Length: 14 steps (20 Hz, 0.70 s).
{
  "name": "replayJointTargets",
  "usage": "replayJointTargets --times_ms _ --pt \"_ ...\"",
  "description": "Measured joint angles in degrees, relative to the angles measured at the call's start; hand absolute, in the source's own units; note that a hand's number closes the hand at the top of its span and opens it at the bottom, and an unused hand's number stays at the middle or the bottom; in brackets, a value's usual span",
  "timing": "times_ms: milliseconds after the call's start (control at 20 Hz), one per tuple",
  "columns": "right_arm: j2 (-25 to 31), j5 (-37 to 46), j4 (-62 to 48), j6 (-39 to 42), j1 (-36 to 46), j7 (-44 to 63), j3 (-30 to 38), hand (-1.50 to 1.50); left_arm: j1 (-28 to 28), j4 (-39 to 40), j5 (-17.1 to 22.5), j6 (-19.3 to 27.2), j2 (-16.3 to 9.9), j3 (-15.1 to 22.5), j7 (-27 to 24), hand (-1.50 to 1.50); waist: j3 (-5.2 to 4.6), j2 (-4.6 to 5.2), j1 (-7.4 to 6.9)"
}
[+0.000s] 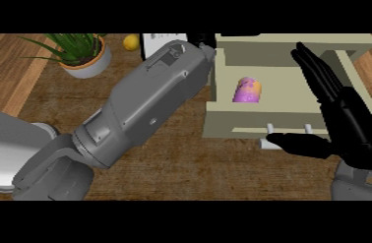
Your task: Pick up the can, place it into the drawer and close the drawer
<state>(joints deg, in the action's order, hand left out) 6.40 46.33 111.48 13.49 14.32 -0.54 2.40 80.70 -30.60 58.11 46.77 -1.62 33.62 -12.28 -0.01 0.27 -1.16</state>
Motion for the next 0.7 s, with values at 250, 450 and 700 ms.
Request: replayJointTargets --times_ms 250,450,700 --pt "1.5 6.9 -12.0 -3.6 6.6 -2.2 -2.8 -1.50 -1.9 -2.5 -1.7 0.0 -2.2 0.3 1.9 -1.50 0.00 -0.13 -0.48" --pt "2.3 13.1 -21.2 -7.8 10.0 -3.7 -5.1 -1.50 -2.4 -5.2 -2.7 0.4 -5.2 0.5 4.7 -1.50 0.00 -0.21 -0.83" --pt "2.0 17.5 -35.6 -14.7 15.9 -5.0 -4.2 -1.50 -5.3 -9.9 -4.4 0.9 -8.7 0.8 6.7 -1.50 0.01 -0.18 -1.20"
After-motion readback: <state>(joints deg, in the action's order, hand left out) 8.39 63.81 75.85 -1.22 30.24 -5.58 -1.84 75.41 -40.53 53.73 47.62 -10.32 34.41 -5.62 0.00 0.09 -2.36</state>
